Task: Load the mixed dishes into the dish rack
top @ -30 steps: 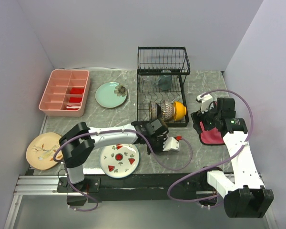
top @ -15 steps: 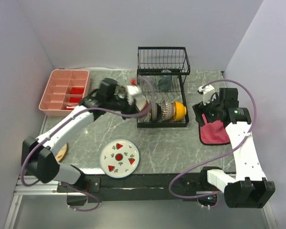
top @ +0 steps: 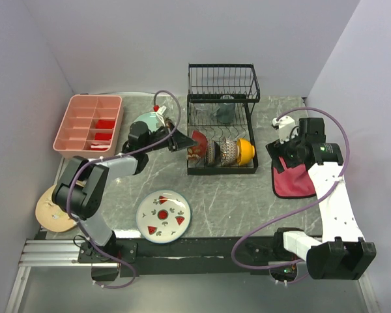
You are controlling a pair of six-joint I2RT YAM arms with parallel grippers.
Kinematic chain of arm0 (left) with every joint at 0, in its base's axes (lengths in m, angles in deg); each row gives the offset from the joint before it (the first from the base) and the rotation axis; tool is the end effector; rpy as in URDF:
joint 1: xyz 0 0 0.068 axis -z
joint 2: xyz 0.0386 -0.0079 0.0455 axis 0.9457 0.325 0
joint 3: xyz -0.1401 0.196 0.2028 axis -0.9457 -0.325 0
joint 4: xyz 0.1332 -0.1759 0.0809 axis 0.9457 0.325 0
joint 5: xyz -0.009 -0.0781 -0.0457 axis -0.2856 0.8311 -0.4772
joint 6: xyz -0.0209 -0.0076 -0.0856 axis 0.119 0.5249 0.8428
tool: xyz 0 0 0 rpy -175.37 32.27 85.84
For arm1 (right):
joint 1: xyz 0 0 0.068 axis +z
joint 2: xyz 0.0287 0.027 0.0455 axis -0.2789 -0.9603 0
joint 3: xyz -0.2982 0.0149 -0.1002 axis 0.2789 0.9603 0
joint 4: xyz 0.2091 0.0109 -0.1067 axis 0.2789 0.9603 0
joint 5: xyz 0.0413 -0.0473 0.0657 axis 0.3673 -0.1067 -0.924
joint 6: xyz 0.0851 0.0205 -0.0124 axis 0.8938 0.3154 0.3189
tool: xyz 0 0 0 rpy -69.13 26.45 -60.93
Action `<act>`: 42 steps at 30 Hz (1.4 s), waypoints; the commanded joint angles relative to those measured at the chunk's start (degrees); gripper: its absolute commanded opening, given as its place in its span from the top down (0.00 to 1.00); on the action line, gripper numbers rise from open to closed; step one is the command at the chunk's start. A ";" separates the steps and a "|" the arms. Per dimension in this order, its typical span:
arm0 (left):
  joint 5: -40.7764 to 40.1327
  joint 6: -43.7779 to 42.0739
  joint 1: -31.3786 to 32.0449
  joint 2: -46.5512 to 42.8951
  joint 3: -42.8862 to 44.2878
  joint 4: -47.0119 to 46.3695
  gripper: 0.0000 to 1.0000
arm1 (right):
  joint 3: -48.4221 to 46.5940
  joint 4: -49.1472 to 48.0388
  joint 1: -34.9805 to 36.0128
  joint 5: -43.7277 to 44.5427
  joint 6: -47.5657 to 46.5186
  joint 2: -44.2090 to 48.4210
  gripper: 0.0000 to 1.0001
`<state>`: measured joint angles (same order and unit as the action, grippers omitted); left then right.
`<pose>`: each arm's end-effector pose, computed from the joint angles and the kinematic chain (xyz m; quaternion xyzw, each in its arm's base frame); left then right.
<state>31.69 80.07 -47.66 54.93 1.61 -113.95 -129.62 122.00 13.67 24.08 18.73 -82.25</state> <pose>0.3164 -0.2004 0.2973 0.0685 0.7073 -0.6427 0.2863 0.1873 0.0046 0.3415 -0.2527 0.9086 -0.0170 0.3321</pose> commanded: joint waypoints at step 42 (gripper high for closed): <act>-5.96 2.45 -6.49 4.16 6.64 21.24 0.41 | 2.34 -0.57 -2.22 1.26 -1.44 -0.24 0.13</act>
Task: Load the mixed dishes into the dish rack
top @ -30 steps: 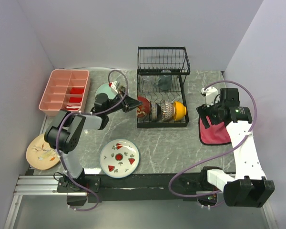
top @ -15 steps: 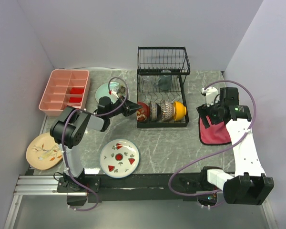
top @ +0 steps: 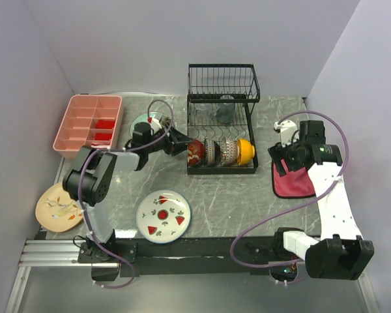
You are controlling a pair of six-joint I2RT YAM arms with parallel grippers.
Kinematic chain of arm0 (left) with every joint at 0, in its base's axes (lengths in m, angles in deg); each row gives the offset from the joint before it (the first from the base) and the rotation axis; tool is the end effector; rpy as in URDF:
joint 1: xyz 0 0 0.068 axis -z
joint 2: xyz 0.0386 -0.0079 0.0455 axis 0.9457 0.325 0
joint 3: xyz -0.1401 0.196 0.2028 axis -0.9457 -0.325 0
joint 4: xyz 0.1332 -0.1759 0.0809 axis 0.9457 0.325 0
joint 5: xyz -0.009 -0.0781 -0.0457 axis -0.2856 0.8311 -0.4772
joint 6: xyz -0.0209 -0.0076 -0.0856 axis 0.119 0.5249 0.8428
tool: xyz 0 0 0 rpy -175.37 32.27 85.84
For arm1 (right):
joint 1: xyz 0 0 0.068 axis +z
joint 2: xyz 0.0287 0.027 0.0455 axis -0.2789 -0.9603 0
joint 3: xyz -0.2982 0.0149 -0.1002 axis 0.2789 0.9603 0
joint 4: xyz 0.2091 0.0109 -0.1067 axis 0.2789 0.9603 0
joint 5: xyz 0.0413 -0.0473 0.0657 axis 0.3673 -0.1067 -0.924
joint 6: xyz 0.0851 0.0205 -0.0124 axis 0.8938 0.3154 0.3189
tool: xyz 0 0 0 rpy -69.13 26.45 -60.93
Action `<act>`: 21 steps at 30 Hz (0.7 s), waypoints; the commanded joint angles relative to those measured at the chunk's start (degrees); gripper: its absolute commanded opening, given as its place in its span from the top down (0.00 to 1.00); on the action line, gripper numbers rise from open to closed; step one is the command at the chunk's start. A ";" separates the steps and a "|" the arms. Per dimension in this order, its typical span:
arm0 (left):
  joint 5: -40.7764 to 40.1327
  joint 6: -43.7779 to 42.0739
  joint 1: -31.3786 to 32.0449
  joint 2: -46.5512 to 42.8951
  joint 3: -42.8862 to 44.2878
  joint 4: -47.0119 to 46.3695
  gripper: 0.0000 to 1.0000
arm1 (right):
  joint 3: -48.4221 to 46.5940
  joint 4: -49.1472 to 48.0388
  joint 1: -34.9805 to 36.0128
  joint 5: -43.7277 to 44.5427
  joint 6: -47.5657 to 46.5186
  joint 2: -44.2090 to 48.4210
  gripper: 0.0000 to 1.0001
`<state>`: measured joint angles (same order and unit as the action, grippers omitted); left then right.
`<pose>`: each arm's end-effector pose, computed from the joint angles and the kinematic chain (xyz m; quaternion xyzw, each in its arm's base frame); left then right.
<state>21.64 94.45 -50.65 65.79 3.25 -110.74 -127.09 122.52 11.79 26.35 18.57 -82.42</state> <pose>0.3684 -0.1886 0.2273 -0.1549 0.7526 -0.6046 0.2099 0.1846 -0.0044 0.3264 -0.2334 0.9240 -0.0323 0.3013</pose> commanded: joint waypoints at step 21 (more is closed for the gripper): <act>-0.21 -96.50 -15.37 -13.58 9.94 88.58 0.40 | 15.25 -16.10 9.05 -33.27 19.18 11.71 0.15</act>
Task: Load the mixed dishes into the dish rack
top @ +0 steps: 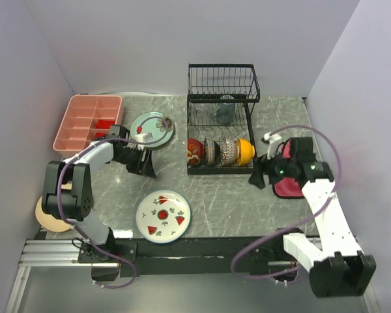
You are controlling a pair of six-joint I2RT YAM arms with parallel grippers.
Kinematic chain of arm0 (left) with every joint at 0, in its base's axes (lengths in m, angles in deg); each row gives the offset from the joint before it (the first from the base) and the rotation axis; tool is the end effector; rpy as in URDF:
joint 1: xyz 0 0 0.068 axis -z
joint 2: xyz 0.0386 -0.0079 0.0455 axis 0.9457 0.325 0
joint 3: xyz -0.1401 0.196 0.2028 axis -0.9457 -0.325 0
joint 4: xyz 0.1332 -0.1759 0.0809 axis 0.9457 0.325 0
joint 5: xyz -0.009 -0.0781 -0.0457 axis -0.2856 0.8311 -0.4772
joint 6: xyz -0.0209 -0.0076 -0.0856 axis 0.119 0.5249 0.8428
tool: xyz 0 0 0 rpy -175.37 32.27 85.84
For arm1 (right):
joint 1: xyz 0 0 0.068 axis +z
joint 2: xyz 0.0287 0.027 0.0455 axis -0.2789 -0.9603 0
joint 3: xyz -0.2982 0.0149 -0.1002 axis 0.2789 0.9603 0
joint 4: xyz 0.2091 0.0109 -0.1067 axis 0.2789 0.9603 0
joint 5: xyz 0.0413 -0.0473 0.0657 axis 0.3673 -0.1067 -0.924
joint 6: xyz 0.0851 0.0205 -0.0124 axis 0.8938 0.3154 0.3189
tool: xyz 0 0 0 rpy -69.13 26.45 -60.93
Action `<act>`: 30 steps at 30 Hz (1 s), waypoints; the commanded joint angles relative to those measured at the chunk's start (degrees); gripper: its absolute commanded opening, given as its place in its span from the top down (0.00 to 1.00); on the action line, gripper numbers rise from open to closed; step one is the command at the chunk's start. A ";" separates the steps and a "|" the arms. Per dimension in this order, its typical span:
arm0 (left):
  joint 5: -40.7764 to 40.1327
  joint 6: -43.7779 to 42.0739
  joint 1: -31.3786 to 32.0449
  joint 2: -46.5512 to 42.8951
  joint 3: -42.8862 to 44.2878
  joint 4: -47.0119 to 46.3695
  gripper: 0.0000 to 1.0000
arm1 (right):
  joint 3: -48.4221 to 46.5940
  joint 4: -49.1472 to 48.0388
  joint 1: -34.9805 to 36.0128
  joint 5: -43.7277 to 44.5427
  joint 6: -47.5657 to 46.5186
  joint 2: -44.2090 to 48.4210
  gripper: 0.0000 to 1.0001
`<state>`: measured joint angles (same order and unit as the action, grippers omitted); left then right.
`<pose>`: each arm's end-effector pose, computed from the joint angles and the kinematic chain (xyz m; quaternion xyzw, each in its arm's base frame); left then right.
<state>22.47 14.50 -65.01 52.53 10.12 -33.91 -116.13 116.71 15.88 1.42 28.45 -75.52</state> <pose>0.2893 -0.0801 0.2114 0.1529 0.9177 -0.3285 0.1630 0.1535 0.0409 0.3043 -0.2461 0.8834 0.2036 0.3428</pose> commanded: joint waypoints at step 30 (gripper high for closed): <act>-3.84 -36.62 8.74 9.45 0.18 19.90 0.48 | 21.64 -58.12 21.93 -3.50 47.01 -7.93 0.09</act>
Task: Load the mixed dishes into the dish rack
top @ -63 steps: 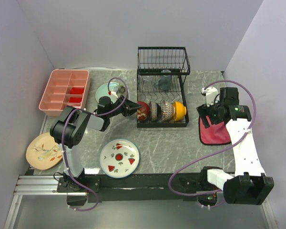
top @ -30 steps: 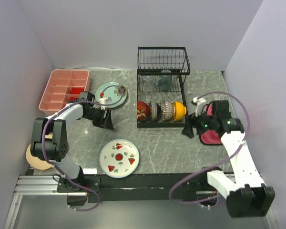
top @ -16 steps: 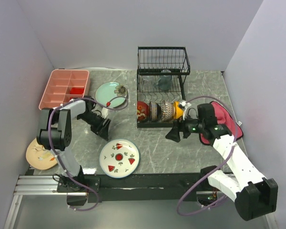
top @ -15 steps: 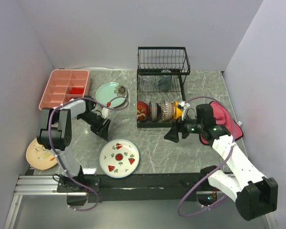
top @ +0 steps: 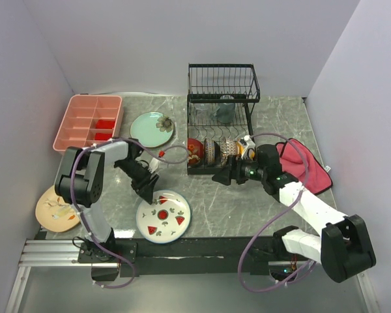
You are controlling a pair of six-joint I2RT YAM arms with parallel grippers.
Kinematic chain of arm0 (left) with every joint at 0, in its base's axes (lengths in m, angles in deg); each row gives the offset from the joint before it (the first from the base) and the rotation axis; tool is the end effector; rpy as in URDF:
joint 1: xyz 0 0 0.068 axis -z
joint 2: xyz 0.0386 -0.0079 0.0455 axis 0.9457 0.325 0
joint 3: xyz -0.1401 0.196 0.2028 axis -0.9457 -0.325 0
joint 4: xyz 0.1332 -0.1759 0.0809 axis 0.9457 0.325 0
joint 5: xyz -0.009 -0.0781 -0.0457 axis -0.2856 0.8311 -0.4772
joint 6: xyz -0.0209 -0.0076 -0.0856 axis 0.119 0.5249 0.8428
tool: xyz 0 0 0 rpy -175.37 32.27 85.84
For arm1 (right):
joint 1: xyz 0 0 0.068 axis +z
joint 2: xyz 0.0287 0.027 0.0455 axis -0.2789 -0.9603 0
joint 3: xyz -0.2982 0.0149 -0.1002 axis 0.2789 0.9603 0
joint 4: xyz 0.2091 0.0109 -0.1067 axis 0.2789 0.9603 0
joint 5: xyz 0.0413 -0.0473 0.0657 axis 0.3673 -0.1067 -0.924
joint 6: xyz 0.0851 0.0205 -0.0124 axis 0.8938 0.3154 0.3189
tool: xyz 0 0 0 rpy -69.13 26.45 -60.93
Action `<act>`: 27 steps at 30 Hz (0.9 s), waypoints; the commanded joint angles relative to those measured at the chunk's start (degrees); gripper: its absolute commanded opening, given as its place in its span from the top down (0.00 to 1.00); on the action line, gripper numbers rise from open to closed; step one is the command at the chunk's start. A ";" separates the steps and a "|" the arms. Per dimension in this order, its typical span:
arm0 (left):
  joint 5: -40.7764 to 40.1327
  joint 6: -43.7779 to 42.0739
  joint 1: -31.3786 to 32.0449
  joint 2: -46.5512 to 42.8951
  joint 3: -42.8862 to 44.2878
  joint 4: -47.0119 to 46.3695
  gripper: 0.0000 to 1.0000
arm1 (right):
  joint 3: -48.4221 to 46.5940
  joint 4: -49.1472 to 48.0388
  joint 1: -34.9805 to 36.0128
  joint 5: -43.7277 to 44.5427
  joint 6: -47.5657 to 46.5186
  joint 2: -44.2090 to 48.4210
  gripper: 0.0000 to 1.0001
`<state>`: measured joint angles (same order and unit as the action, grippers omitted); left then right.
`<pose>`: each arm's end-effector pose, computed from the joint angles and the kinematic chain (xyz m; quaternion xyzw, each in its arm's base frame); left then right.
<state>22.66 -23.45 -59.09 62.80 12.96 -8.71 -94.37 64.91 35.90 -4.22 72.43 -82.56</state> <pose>0.2465 -0.1028 0.1717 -0.4047 -0.8455 0.3484 0.0086 0.1867 0.1179 0.2553 -0.1341 0.8267 0.4332 0.3330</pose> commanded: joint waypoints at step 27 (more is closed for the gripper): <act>15.99 7.15 2.82 -20.86 7.71 -11.75 0.99 | -5.67 -6.59 11.94 -9.02 -20.51 -6.96 0.02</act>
<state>29.18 -15.23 -56.49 44.79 20.61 -22.17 -95.94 59.18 46.96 -13.12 56.93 -87.54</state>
